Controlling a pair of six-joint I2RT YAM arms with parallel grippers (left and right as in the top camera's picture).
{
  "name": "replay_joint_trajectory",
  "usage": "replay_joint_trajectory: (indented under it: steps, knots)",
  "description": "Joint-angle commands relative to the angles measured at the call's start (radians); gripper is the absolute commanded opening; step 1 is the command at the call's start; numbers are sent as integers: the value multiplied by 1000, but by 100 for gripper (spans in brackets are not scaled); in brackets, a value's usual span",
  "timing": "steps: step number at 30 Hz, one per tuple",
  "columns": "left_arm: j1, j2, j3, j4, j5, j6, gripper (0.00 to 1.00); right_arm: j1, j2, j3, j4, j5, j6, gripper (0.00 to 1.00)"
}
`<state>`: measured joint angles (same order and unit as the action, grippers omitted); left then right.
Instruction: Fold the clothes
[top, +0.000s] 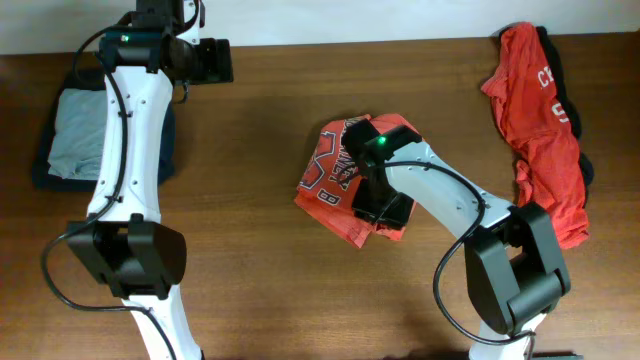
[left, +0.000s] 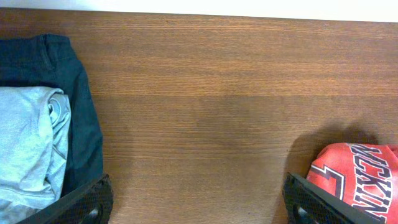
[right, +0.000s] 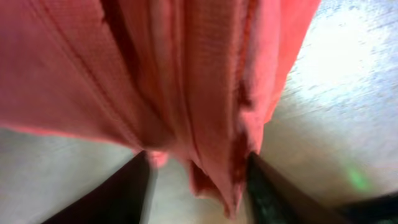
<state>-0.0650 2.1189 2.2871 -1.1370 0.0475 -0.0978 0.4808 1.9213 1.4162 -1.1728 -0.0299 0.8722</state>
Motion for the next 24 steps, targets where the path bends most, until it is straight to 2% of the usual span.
replay_joint_trajectory:
  steps: [1,3,9,13,15,20,24]
  knots:
    - [1,-4,11,-2,-7,16,87,10,-39,-6,6,-24,-28,69]
    - [1,-4,11,-2,-7,16,87,10,-62,-6,12,-26,-31,75]
    - [1,-4,11,-5,-7,16,87,10,-177,-6,37,-8,-56,83]
    - [1,-4,11,-13,-6,16,87,-14,-239,-6,64,43,-58,99]
    - [1,-4,11,-23,11,23,87,-39,-243,-6,78,41,-82,100]
    - [-12,-4,11,-53,189,162,87,-148,-253,-5,107,32,-137,100]
    - [-70,-4,11,-78,195,203,87,-323,-288,15,136,-55,-227,99]
